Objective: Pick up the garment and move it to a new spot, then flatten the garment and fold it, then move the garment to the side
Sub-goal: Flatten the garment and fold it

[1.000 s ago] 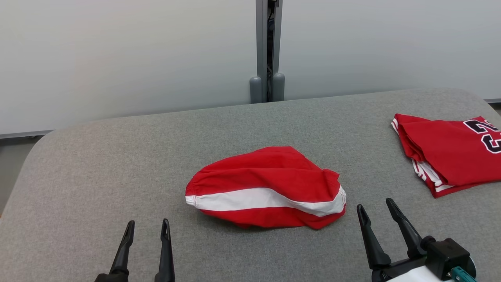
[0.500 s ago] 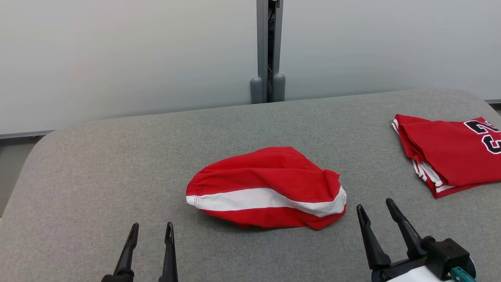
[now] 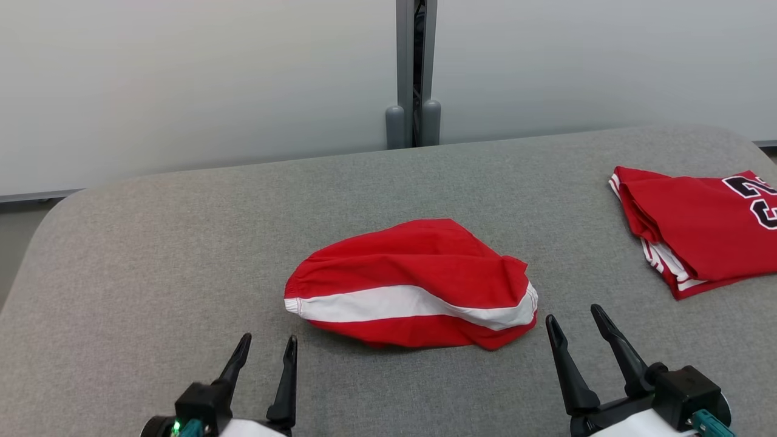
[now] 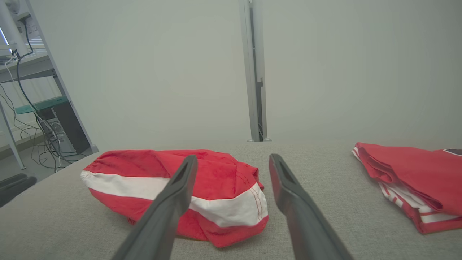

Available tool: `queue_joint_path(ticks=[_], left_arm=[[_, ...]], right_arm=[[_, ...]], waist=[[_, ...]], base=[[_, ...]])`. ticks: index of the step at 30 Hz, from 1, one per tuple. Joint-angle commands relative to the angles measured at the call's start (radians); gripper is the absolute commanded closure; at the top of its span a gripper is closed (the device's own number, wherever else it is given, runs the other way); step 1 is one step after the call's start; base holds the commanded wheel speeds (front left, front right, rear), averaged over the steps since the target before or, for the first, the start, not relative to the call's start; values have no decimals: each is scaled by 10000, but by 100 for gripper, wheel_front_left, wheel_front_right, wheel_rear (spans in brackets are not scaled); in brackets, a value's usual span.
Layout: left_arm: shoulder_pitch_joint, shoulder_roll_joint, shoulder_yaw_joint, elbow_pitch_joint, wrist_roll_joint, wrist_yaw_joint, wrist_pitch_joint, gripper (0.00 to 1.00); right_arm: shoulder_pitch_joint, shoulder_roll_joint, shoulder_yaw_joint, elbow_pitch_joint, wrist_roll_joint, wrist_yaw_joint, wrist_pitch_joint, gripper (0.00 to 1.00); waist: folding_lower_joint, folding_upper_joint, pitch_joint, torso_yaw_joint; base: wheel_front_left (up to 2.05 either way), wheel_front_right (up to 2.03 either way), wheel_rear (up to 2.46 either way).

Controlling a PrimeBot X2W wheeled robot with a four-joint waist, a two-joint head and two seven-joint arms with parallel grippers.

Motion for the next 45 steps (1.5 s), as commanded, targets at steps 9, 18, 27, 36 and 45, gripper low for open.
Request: queue_joint_path(ticks=[9,18,27,36,45], left_arm=[[-1630,74,-124,1769,-399,-486,303,0],[-2581,188,-193,2591,-429,-458,680,0],[-3012,183,-271,3150,-628,-548,805,0],[-3157,198,-415,3396,-776,-680,968,100],[-2830,268,-401,3045,-923,-637,830,100]], right_arm=[[-257,-203,150,24,36,-3,-2,0],[-472,-329,170,-38,58,-3,-2,0],[-595,-342,226,-64,50,-3,-2,0],[-660,-372,163,-86,18,-3,-2,0],[-996,-353,427,881,225,-3,-1,0]], waist=[[0,-1,293,-235],[0,-1,730,-312],[0,-1,911,-390],[0,-1,994,-341],[0,-1,1003,-191]], base=[[0,0,0],[0,0,0],[0,0,0],[0,0,0],[0,0,0]])
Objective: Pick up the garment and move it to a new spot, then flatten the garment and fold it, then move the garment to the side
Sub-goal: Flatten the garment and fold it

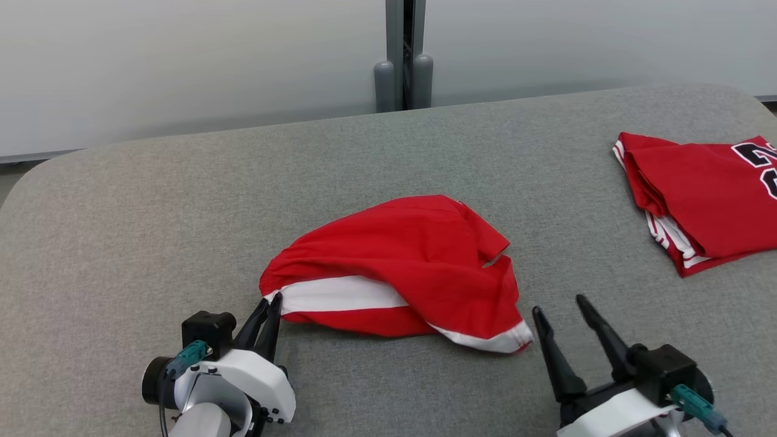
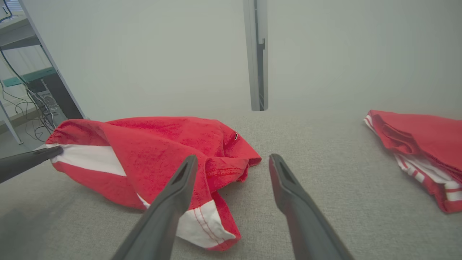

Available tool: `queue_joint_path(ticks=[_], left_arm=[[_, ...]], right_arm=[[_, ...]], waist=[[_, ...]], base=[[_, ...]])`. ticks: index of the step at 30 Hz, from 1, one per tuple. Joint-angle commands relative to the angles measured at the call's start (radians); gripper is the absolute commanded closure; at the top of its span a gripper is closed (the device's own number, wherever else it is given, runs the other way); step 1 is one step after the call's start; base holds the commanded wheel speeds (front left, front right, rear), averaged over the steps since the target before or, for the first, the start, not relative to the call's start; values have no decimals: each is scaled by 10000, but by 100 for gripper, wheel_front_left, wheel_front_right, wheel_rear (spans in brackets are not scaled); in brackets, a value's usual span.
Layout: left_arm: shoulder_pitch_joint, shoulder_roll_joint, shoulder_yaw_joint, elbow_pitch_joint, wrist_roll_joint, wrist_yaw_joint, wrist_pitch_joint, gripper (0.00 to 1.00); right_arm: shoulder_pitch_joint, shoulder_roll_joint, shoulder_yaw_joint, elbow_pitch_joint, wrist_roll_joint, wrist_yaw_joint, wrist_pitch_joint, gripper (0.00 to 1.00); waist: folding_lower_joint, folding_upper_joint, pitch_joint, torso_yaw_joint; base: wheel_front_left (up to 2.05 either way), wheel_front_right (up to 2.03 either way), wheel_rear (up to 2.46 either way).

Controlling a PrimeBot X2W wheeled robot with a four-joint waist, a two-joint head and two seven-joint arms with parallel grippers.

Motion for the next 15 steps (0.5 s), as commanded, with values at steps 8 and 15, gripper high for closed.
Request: queue_joint_path(ticks=[8,15], left_arm=[[105,98,-119,-291,-59,30,118,100],[95,138,-246,-499,-38,104,200,100]], right_arm=[[-779,-375,1074,1838,733,-3,-2,0],[-466,-890,1659,1617,896,-3,-2,0]], waist=[[0,-1,44,251],[0,-1,115,381]], base=[[0,0,0],[0,0,0]])
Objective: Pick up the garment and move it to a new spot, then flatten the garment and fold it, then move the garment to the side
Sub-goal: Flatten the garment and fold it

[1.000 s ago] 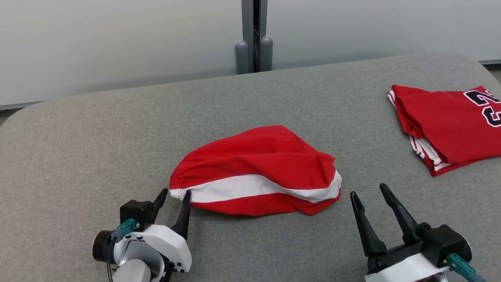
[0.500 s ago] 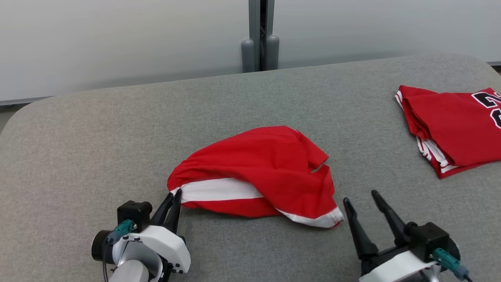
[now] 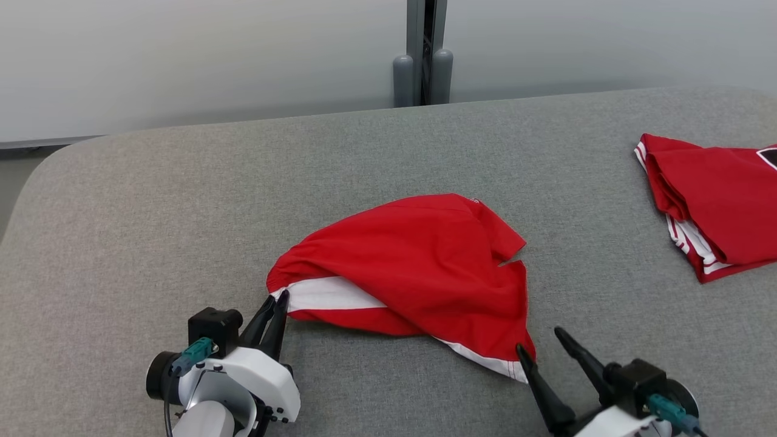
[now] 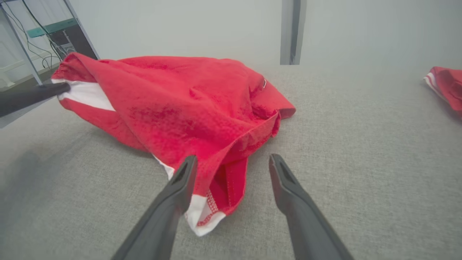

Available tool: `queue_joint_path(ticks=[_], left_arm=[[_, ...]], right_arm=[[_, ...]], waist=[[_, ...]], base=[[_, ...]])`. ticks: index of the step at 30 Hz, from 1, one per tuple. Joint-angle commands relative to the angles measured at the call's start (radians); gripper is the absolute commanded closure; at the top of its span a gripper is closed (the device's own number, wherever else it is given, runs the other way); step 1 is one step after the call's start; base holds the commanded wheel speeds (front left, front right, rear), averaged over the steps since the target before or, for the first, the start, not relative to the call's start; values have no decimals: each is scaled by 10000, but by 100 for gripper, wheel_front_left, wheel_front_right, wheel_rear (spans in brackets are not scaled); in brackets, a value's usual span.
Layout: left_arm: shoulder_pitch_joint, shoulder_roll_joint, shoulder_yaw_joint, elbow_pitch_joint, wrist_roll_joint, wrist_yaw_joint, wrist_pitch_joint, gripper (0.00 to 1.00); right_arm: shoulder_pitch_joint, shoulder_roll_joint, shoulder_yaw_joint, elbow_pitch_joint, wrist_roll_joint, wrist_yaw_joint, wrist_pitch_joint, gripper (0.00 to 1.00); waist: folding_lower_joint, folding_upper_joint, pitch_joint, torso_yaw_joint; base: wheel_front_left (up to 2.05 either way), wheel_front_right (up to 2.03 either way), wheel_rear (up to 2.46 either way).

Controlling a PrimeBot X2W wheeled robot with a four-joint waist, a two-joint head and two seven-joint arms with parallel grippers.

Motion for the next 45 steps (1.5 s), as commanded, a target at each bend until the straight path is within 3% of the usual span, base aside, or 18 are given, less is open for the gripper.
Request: queue_joint_path(ticks=[1,8,17,18,19,20,21,22,23,30,37,45], left_arm=[[15,78,5,-53,-22,43,-18,100],[95,158,3,-192,-107,135,-11,100],[53,179,-149,-250,-154,112,69,100],[39,175,-176,-252,-153,107,79,100],[30,169,-206,-249,-149,97,81,100],[20,166,-228,-245,-147,90,91,100],[17,167,-261,-247,-142,81,105,100],[14,182,-295,-264,-122,65,99,100],[13,196,-321,-289,-115,58,85,100],[34,514,-555,-534,-144,-240,235,100],[100,862,-460,-1454,-1645,-689,1008,100],[-619,2658,-1226,-4376,-4078,-754,2878,100]], right_arm=[[188,-191,110,-40,39,-3,0,0],[492,-989,1137,-576,87,-5,0,0],[36,-1070,1975,-78,-158,-3,0,0],[-39,-1066,2073,70,-155,-3,1,6],[-120,-1048,2154,234,-152,-3,1,34],[-181,-1022,2205,381,-141,-3,0,54],[-257,-1002,2281,532,-141,-3,1,66],[-339,-981,2308,630,-118,-3,0,90],[-419,-945,2278,668,-89,-3,0,100],[-293,-888,922,-495,171,-3,0,100],[-131,-1150,-602,-2467,185,-3,2,100],[-1036,-1783,-1374,-3247,541,-3,0,100]], waist=[[0,0,22,8],[0,0,40,-9],[0,0,51,133],[0,0,52,159],[0,0,50,185],[0,0,44,209],[0,0,37,232],[0,0,29,250],[0,0,22,262],[0,0,-142,201],[0,0,-509,-58],[0,0,-772,-110]], base=[[0,0,0],[0,0,0],[0,0,0],[0,0,0],[0,0,0],[0,0,0],[0,0,0],[0,0,0],[0,0,0],[0,0,0],[0,0,0],[0,0,0]])
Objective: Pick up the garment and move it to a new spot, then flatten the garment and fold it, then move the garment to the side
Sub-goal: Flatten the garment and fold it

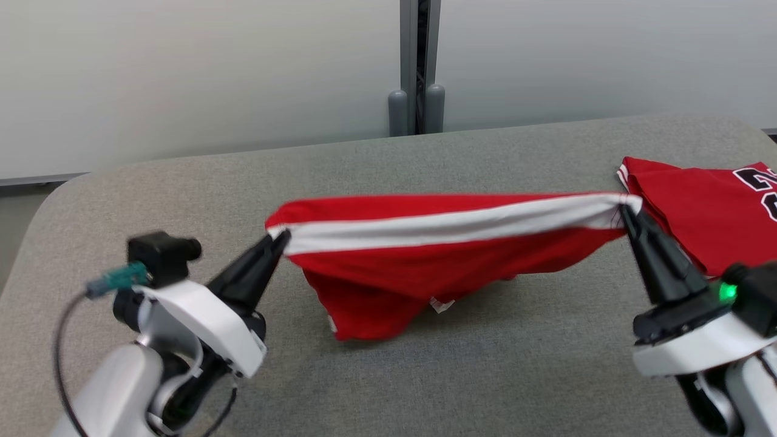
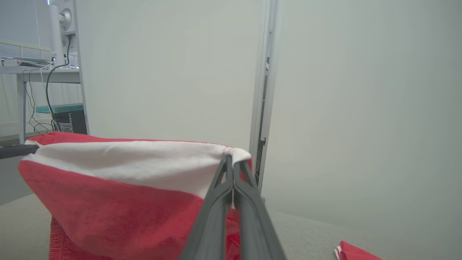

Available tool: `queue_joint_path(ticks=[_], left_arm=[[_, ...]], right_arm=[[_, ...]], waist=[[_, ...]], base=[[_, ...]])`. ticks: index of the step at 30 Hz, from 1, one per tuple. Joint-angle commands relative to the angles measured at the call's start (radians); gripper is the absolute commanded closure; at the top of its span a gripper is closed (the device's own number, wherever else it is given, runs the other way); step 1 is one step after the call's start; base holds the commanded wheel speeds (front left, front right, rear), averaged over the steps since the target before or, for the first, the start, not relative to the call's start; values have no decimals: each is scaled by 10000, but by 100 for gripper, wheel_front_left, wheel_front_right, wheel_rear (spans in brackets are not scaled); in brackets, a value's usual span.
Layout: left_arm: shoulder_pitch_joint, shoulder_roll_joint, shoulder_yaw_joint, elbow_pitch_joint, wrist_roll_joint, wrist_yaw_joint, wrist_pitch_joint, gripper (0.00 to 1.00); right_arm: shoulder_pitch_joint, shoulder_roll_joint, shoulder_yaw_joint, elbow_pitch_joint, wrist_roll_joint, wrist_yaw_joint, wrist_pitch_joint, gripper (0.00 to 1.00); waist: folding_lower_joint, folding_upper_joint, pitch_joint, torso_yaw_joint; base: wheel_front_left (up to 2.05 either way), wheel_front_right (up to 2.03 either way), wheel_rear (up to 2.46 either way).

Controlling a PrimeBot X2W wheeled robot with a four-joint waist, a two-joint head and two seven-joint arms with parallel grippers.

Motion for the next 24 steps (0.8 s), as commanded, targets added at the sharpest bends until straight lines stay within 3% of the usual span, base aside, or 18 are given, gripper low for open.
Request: queue_joint_path(ticks=[1,9,14,19,24], left_arm=[[-289,266,39,-553,-632,-32,306,100],[-1401,1328,233,-2935,-3748,-35,2329,100],[-2160,1626,620,-3382,-4843,-36,3053,100],[-2867,1630,655,-3240,-5064,-16,3391,100],[-4046,1397,268,-2437,-4483,-28,3297,100]], right_arm=[[-297,-179,-165,-87,144,-3,-2,100],[-1854,-1007,-775,-429,675,-3,-2,100],[-2845,-1398,-1117,-257,749,-5,0,100],[-3468,-1501,-1014,-28,768,-5,0,100],[-4657,-1423,-302,888,971,-3,-2,100]], waist=[[0,-1,-58,26],[0,-1,-241,103],[0,-1,-295,103],[0,-1,-234,86],[0,-1,219,-23]], base=[[0,0,0],[0,0,0],[0,0,0],[0,0,0],[0,0,0]])
